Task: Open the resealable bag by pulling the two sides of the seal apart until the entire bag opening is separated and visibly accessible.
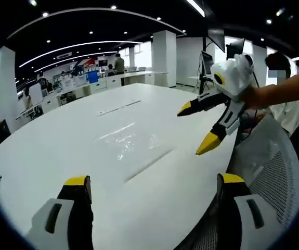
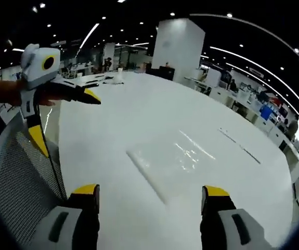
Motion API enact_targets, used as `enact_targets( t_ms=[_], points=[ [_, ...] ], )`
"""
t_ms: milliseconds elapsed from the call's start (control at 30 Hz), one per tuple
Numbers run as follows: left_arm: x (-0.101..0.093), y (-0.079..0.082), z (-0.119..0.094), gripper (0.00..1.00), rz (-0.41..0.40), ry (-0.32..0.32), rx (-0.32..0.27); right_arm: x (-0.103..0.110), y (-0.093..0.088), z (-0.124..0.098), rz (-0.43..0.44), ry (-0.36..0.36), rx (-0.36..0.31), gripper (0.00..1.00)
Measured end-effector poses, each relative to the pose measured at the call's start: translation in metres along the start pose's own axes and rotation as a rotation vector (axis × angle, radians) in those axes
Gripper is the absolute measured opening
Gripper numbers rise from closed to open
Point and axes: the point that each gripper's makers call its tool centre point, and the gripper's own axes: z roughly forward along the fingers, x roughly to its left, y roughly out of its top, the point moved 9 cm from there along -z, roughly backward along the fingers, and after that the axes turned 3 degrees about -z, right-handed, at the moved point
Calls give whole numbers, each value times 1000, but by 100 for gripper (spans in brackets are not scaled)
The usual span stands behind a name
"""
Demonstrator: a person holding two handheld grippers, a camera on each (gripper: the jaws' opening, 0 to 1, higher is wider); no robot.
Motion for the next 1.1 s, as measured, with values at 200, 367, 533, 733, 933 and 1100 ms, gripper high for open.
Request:
enact_targets(
  t_ms=[200, 367, 533, 733, 933, 1100],
  points=[
    [-2, 0, -9, 97, -27, 9, -28, 8, -10, -23, 110, -36, -30, 100],
    [-5, -1, -12, 98, -25, 9, -34, 15, -18, -34, 153, -40, -13, 100],
    [-10, -1, -16, 99, -25, 10, -43, 18, -20, -44, 196, -60, -33, 100],
    [-12, -7, -18, 98, -48, 17, -19, 14, -32, -48, 207, -86, -4, 100],
    [-12, -5, -21, 99, -51, 14, -28, 10, -33, -51, 177, -85, -3, 100],
    [-11, -2, -20, 99, -58, 32, -42, 8, -31, -53, 183, -76, -22, 100]
  ],
)
